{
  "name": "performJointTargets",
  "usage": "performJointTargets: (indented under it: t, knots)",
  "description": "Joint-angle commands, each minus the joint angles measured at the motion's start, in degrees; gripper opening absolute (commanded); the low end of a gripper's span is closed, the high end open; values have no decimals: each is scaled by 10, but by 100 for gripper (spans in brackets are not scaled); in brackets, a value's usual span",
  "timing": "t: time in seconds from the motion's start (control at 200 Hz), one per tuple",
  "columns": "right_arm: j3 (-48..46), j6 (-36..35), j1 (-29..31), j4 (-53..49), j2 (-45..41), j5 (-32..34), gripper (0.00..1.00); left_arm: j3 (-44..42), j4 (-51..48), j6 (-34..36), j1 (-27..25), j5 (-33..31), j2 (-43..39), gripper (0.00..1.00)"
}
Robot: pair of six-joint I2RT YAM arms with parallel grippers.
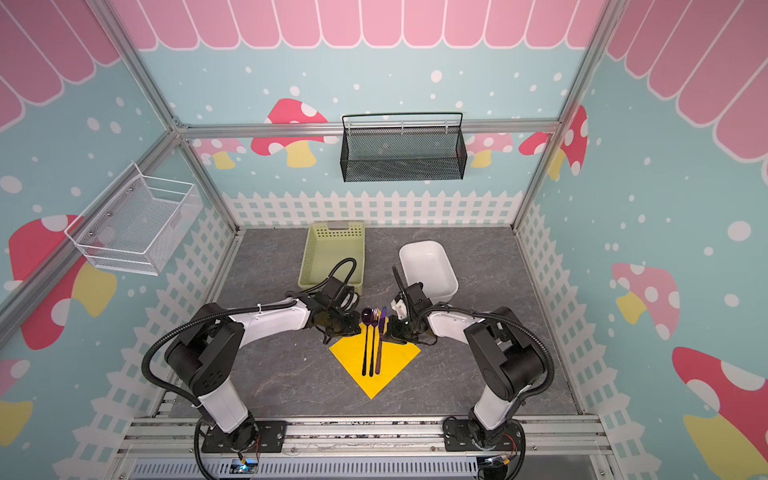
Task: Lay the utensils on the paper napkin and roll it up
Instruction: 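Open the right gripper to release the knife while the left gripper moves toward the napkin, then move the right gripper to the napkin corner nearest the robot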
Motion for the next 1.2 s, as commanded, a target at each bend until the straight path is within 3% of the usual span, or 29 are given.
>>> performJointTargets:
  t: [0.0,1.196]
  knots:
    - [-7,-3,-2,9,12,-8,1,7,9,-12,-4,10,17,0]
    - [-17,-3,-2,47,28,-34,0,28,15,-14,-19,30,43,0]
